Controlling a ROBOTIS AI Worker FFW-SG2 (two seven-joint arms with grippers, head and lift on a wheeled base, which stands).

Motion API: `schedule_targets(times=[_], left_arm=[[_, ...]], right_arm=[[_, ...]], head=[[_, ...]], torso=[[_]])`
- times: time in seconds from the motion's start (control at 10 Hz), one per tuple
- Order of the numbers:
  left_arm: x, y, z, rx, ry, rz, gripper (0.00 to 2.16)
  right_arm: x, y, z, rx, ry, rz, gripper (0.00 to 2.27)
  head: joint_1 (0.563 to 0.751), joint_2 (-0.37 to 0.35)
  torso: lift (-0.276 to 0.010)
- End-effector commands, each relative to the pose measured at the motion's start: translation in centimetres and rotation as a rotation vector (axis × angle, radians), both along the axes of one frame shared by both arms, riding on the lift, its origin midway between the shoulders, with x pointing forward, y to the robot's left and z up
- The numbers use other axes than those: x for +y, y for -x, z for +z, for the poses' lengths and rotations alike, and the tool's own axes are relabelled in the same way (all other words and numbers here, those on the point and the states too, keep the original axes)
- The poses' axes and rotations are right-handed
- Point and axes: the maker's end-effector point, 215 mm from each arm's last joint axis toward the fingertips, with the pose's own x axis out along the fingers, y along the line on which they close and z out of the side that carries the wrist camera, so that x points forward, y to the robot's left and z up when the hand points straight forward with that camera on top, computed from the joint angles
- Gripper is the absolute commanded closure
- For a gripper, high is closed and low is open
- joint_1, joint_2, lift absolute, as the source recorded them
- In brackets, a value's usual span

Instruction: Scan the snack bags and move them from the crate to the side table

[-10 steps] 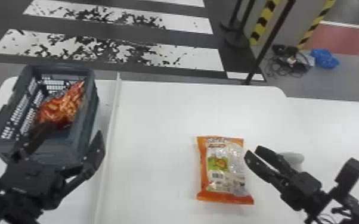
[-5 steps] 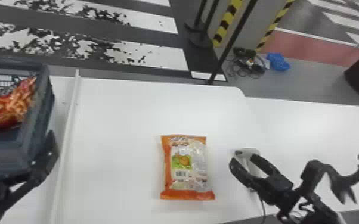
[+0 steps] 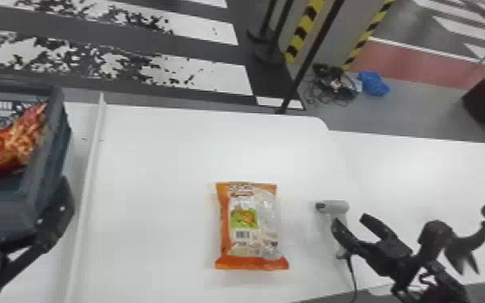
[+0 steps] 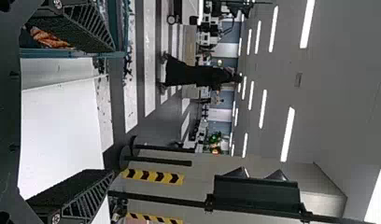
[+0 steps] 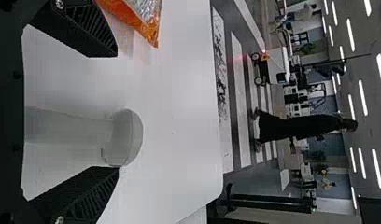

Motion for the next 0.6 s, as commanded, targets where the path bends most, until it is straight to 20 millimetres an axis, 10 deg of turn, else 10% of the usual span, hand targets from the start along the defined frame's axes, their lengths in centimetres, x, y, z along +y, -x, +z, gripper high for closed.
schedule_targets(times=[0.0, 0.4, 0.5], left_arm=[[0.0, 0.0, -0.1, 0.001, 0.0, 0.0, 0.07], [0.5, -0.4, -0.5, 0.004, -0.005, 0.006, 0.07], [0.6, -0.5, -0.2, -0.003, -0.004, 0.007, 0.07]], right_arm=[[-0.6, -0.6, -1.8, 0.029, 0.001, -0.007, 0.06], [-0.9, -1.1, -5.5, 0.121, -0.031, -0.025, 0.26], [-0.8, -1.0, -6.1, 0.148, -0.044, -0.029, 1.07]], head=[[0.695, -0.35], [0.695, -0.35], [0.695, -0.35]], torso=[[-0.087], [-0.087], [-0.087]])
